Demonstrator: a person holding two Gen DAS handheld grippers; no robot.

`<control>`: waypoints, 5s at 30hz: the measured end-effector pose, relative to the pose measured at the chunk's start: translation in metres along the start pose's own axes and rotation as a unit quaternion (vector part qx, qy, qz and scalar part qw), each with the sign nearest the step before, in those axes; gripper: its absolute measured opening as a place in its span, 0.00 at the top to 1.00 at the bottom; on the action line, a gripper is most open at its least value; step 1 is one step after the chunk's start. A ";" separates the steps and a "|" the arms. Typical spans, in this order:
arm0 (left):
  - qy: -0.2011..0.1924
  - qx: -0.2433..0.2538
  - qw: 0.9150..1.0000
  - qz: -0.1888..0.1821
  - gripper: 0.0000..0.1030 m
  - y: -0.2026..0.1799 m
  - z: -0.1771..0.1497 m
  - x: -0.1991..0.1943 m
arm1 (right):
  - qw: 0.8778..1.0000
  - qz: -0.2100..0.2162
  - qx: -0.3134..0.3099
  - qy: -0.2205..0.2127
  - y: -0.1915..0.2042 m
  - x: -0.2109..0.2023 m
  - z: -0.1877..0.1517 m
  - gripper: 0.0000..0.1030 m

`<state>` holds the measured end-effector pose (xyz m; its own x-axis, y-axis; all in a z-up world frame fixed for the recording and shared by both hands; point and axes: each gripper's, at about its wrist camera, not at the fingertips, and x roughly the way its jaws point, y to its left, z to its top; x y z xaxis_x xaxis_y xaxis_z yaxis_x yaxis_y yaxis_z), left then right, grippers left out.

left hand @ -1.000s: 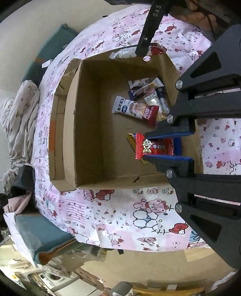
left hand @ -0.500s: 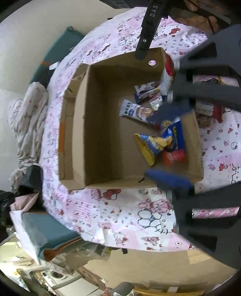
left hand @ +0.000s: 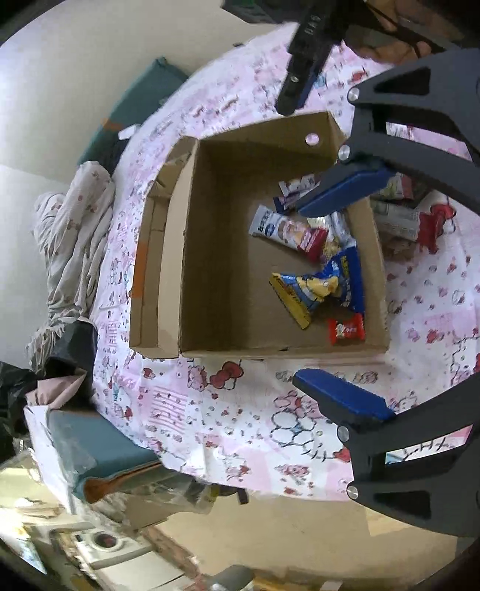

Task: Organize snacks
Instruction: 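Move both tools back to the snack row and grasp a white-red bar with left tool, then lift the bar with left tool while right tool grasps a yellow cartoon packet, then lower both snacks into the box and open both tools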

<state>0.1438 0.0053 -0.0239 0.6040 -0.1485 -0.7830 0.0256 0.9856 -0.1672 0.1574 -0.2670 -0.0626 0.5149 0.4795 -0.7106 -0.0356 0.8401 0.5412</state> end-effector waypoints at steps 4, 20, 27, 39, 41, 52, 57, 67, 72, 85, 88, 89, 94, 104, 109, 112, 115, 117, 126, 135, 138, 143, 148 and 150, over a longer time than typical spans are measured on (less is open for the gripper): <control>-0.007 -0.015 1.000 0.008 0.21 0.006 -0.006 -0.011 | 1.000 0.002 -0.002 -0.001 0.003 -0.013 -0.010 0.31; 0.028 -0.019 0.999 0.013 0.21 -0.008 -0.045 -0.012 | 0.997 -0.014 0.061 0.040 -0.022 -0.037 -0.062 0.31; 0.049 -0.004 0.999 0.022 0.21 -0.017 -0.060 -0.005 | 0.993 -0.034 0.079 0.083 -0.030 -0.034 -0.083 0.31; 0.142 0.048 0.989 -0.006 0.43 -0.058 -0.095 0.053 | 0.989 -0.017 0.112 0.098 -0.041 -0.028 -0.085 0.31; 0.156 0.053 0.986 -0.010 0.48 -0.068 -0.099 0.065 | 0.988 -0.013 0.119 0.098 -0.043 -0.028 -0.083 0.31; 0.212 0.069 0.975 -0.006 0.61 -0.095 -0.109 0.123 | 0.985 -0.004 0.142 0.099 -0.052 -0.028 -0.082 0.31; 0.205 0.069 0.976 -0.009 0.74 -0.093 -0.111 0.115 | 0.985 -0.004 0.140 0.102 -0.050 -0.024 -0.082 0.31; 0.202 0.049 0.978 -0.014 0.74 -0.060 -0.112 0.039 | 0.986 -0.020 0.127 0.109 -0.047 -0.019 -0.082 0.31; 0.183 0.030 0.983 0.000 0.74 -0.027 -0.100 0.001 | 0.983 -0.030 0.121 0.134 -0.044 -0.001 -0.083 0.31; 0.156 -0.054 0.986 0.021 0.74 0.039 -0.098 -0.014 | 0.974 -0.100 0.013 0.205 -0.005 0.091 -0.079 0.43; 0.153 -0.065 0.986 0.021 0.74 0.045 -0.097 -0.014 | 0.971 -0.111 -0.002 0.213 -0.002 0.100 -0.083 0.46; 0.153 -0.068 0.986 0.020 0.74 0.046 -0.097 -0.014 | 0.969 -0.118 -0.007 0.217 -0.001 0.102 -0.084 0.48; 0.151 -0.068 0.986 0.013 0.74 0.042 -0.096 -0.014 | 0.966 -0.141 -0.033 0.215 0.001 0.101 -0.087 0.72; 0.146 -0.041 0.988 0.023 0.74 0.029 -0.098 -0.011 | 0.968 -0.120 -0.050 0.216 0.012 0.074 -0.095 0.72; 0.141 -0.039 0.989 0.036 0.74 0.031 -0.098 -0.012 | 0.971 -0.098 -0.054 0.211 0.022 0.057 -0.100 0.72; 0.139 -0.038 0.989 0.040 0.74 0.031 -0.099 -0.012 | 0.973 -0.079 -0.056 0.210 0.027 0.045 -0.104 0.72; 0.136 -0.036 0.989 0.043 0.74 0.031 -0.099 -0.014 | 0.974 -0.066 -0.063 0.208 0.032 0.033 -0.108 0.72; 0.129 -0.032 0.990 0.044 0.74 0.029 -0.098 -0.017 | 0.975 -0.056 -0.063 0.205 0.033 0.021 -0.109 0.72; 0.080 -0.024 0.996 0.030 0.74 0.017 -0.068 -0.040 | 0.986 -0.009 -0.083 0.144 0.040 -0.037 -0.100 0.72; 0.031 -0.007 0.999 0.027 0.74 0.008 -0.015 -0.049 | 0.993 0.009 -0.095 0.073 0.054 -0.063 -0.052 0.72; 0.027 0.001 0.999 0.021 0.74 0.002 -0.002 -0.044 | 0.994 0.007 -0.096 0.058 0.054 -0.058 -0.037 0.72; 0.019 0.019 0.999 0.023 0.74 -0.008 0.016 -0.028 | 0.997 0.010 -0.075 0.030 0.045 -0.044 -0.009 0.72; 0.033 0.031 0.998 0.034 0.74 -0.016 0.030 0.000 | 0.998 0.010 -0.057 0.019 0.033 -0.023 0.012 0.72; 0.036 0.034 0.998 0.038 0.74 -0.017 0.033 0.010 | 0.999 0.019 -0.040 0.022 0.026 -0.015 0.017 0.72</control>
<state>0.1755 -0.0105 -0.0094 0.5474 -0.0767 -0.8334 0.0369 0.9970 -0.0675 0.1637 -0.2565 -0.0305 0.4734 0.5207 -0.7105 -0.1234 0.8378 0.5318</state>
